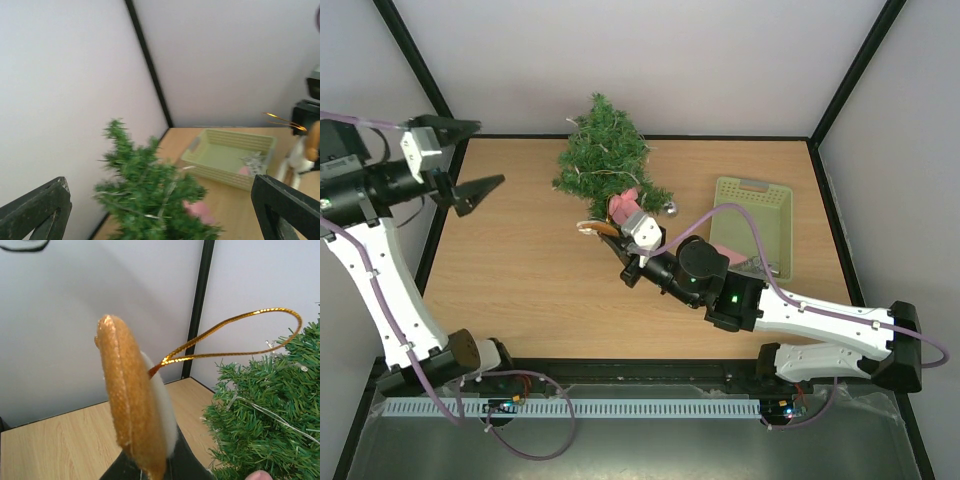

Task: Decorate the small christmas tree
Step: Hang the decoration item on the Christmas tree.

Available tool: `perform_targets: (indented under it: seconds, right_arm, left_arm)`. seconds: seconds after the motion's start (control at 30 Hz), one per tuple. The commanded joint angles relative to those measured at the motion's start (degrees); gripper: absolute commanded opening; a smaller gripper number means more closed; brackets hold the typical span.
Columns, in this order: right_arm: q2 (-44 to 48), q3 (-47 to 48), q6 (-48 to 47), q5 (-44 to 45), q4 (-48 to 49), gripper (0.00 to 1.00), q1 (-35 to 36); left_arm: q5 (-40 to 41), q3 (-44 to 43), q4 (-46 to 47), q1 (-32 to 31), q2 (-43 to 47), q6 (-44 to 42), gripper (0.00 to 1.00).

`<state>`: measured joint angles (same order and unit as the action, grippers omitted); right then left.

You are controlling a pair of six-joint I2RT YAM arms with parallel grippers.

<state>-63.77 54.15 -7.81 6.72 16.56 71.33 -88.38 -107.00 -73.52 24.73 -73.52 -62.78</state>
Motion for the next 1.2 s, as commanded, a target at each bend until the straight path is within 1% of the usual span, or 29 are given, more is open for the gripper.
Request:
perform_targets:
  seconds: [0.0, 0.03, 0.1, 0.17, 0.2, 0.23, 0.27, 0.33, 0.37, 0.4, 0.43, 0.47, 0.57, 0.63, 0.67, 0.73, 0.8, 0.83, 0.9, 1.0, 1.1, 1.17]
  right_arm:
    - [0.55, 0.88, -1.24, 0.28, -1.01, 0.02, -0.04]
    - [0.48, 0.87, -1.17, 0.35, -0.92, 0.02, -0.05]
    - [0.17, 1.41, -1.16, 0.28, -1.24, 0.02, -0.05]
    - [0.11, 1.93, -1.15, 0.16, -1.9, 0.02, -0.05]
    - [0.24, 2.09, -1.09, 0.45, -2.09, 0.02, -0.05]
    - [0.49, 2.04, -1.15, 0.8, -2.14, 0.02, -0.05]
    - [0.79, 1.95, -1.15, 1.12, -2.06, 0.02, -0.01]
    - [1.26, 1.82, -1.09, 1.82, -2.16, 0.02, -0.05]
    - [1.47, 1.75, -1.13, 1.97, -2.13, 0.02, -0.05]
    - [1.68, 1.66, -1.08, 2.01, -2.19, 0.02, -0.05]
    - [1.78, 1.62, -1.12, 1.97, -2.22, 0.02, -0.05]
    - [1.8, 1.61, -1.13, 1.89, -2.43, 0.02, -0.05]
    - [1.87, 2.16, -1.49, 0.7, -3.93, 0.02, -0.05]
    - [2.18, 2.16, -2.74, -1.09, -5.63, 0.02, -0.05]
    - [2.42, 1.97, -3.8, -2.38, -6.61, 0.02, 0.02]
    - [3.03, 1.59, -6.94, -6.86, -9.46, 0.02, -0.04]
    - [3.45, 0.3, -11.56, -10.62, -11.81, 0.02, -0.05]
    - [3.16, 0.11, -13.35, -9.64, -12.74, 0.02, -0.05]
    - [1.89, 1.02, -16.43, -7.55, -15.66, 0.02, -0.32]
    - [-0.72, 3.15, -19.68, -7.98, -20.4, 0.02, -1.27]
    - [-2.28, 4.53, -20.15, -8.93, -23.1, 0.02, -1.95]
    - [-2.1, 3.71, -20.79, -10.15, -22.33, 0.02, -2.07]
  left_arm:
    - [-4.76, -8.6, -0.41, 7.4, -4.61, 3.5, 1.0]
    - [-4.62, -10.95, -0.43, 8.58, -5.71, 3.44, 1.0]
    - [-6.23, -13.41, -0.25, 8.66, -6.31, 1.76, 1.0]
    - [-6.55, -12.77, 1.15, 3.88, -4.24, -2.17, 1.0]
    - [-6.47, -10.86, 4.11, -0.2, -2.29, -2.67, 1.0]
    - [-6.46, -6.59, 11.03, -4.3, 0.17, 0.44, 1.0]
    - [-6.41, -1.45, 20.33, -8.67, 2.94, 7.12, 1.0]
    - [-5.0, 8.81, 42.62, -14.52, 7.84, 23.34, 1.0]
    - [-0.69, 12.11, 49.33, -18.01, 9.33, 29.13, 1.0]
    - [9.48, 15.41, 57.02, -22.31, 10.71, 38.13, 1.0]
    - [22.6, 19.99, 65.72, -26.0, 12.74, 49.84, 1.0]
    - [32.05, 24.61, 72.64, -27.59, 14.71, 56.85, 1.0]
    - [45.59, 36.69, 87.26, -27.9, 20.71, 66.19, 1.0]
    - [57.49, 41.21, 89.88, -27.96, 22.96, 72.17, 1.0]
    - [60.62, 41.61, 87.92, -27.98, 23.64, 74.04, 1.0]
    - [61.66, 41.82, 82.77, -27.92, 23.92, 74.4, 1.0]
    - [59.67, 41.07, 76.61, -27.77, 23.28, 76.08, 1.0]
    - [56.96, 40.16, 72.55, -27.73, 22.63, 74.98, 1.0]
    - [50.94, 40.76, 69.0, -27.72, 22.29, 74.98, 1.0]
    - [40.4, 44.91, 70.55, -27.85, 24.12, 77.47, 1.0]
    - [32.99, 49.4, 73.3, -27.97, 27.81, 78.21, 0.97]
    - [28.73, 50.37, 72.97, -28.03, 28.96, 77.35, 0.9]
